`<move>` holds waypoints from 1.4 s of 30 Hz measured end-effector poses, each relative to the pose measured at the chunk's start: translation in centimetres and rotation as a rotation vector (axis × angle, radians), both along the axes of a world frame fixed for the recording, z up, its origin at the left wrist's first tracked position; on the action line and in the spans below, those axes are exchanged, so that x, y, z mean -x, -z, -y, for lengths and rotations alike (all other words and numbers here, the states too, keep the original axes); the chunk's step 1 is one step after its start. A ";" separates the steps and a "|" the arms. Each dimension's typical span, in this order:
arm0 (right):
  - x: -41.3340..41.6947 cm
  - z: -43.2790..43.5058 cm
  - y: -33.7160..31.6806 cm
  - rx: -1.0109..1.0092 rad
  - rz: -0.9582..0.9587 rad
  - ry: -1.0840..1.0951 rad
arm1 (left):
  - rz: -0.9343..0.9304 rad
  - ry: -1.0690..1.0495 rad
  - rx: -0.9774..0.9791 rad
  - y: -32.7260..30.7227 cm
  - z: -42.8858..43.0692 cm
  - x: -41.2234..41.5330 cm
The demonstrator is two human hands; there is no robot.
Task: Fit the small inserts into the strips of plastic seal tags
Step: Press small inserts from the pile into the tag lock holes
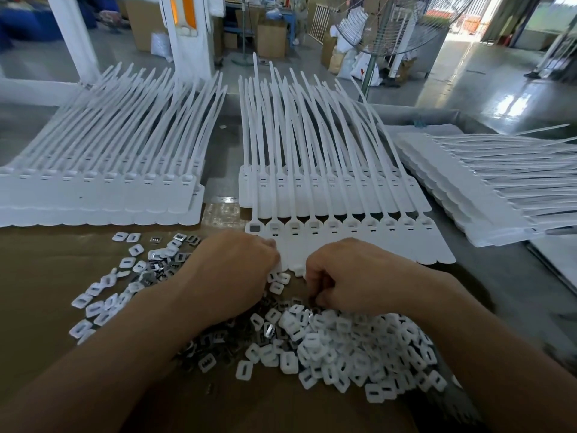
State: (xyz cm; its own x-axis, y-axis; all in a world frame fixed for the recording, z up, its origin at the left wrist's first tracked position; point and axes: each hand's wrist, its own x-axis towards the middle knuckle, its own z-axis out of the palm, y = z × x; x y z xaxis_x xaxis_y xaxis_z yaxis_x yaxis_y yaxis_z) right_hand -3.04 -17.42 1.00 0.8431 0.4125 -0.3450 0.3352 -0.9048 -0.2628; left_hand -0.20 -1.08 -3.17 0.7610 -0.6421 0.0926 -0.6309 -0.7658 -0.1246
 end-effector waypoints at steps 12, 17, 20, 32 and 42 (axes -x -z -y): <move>0.0 1.7 -0.4 -0.171 -0.054 0.078 | -0.005 -0.006 -0.004 0.2 -0.1 0.0; 0.1 1.0 0.5 -0.084 0.027 0.031 | 0.000 -0.011 0.002 0.1 0.0 0.0; 0.2 0.7 0.6 -0.043 0.048 -0.007 | -0.007 -0.011 -0.010 0.3 0.0 0.0; 0.2 1.1 0.3 -0.149 -0.036 0.084 | -0.007 -0.010 -0.006 0.3 0.0 -0.1; 0.1 0.8 0.3 -0.088 0.013 0.040 | -0.019 -0.001 0.002 0.2 -0.2 0.0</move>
State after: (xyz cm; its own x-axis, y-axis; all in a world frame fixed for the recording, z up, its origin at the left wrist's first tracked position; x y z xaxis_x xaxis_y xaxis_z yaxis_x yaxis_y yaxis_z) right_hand -3.14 -18.21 0.74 0.8638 0.4066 -0.2975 0.3031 -0.8910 -0.3379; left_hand -0.25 -0.87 -3.37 0.7635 -0.6409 0.0799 -0.6321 -0.7669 -0.1109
